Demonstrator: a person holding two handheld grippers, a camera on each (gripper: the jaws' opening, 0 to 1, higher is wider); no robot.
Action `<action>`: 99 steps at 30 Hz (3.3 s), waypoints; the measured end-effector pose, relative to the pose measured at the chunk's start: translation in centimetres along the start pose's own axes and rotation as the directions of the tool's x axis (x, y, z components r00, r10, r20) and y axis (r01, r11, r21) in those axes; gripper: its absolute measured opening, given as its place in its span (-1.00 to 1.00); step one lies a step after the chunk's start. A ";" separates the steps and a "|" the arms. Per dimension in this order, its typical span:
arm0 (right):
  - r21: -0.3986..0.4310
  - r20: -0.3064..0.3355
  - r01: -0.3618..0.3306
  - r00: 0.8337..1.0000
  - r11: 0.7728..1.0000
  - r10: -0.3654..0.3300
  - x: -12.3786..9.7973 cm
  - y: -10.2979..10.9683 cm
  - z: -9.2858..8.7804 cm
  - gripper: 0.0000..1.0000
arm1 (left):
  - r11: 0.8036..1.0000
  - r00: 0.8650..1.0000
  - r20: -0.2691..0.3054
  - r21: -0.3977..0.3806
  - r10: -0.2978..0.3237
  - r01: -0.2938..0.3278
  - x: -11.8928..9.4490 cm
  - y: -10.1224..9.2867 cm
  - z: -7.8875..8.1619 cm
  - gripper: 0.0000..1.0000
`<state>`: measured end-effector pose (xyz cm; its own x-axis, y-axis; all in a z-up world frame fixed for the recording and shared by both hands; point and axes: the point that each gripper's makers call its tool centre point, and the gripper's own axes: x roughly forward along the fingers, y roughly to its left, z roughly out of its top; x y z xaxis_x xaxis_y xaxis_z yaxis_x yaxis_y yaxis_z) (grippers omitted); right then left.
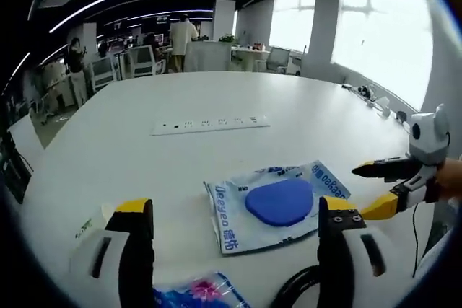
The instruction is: Arrange the tabletop items into an orderly group along one side of the table until the central work area is clear of visible clutter.
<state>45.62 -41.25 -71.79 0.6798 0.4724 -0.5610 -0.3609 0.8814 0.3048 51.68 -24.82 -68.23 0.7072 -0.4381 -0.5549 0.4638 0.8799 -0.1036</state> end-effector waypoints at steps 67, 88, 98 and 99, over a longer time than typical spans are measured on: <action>0.077 -0.018 -0.034 0.999 0.996 0.035 -4.8 2.0 -2.9 0.66 | 1.000 0.999 -0.038 -0.007 0.017 -0.018 -5.8 3.3 -4.4 0.79; 0.195 0.007 -0.029 1.000 0.980 0.028 -5.8 0.5 -4.1 0.61 | 0.992 0.991 -0.084 0.086 0.099 -0.092 -6.9 10.3 -4.4 0.66; 0.219 -0.004 -0.003 1.000 0.976 0.004 -6.8 -0.1 -5.2 0.57 | 0.985 0.982 -0.137 0.129 0.129 -0.112 -6.0 13.0 -4.0 0.60; 0.223 -0.005 -0.002 1.000 0.975 0.003 -7.0 -0.2 -5.3 0.57 | 0.985 0.981 -0.142 0.133 0.130 -0.111 -5.8 13.1 -3.9 0.59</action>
<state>37.57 -44.65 -72.00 0.6757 0.4753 -0.5635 -0.2112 0.8572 0.4697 51.54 -10.01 -69.58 0.6785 -0.2892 -0.6752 0.4488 0.8910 0.0694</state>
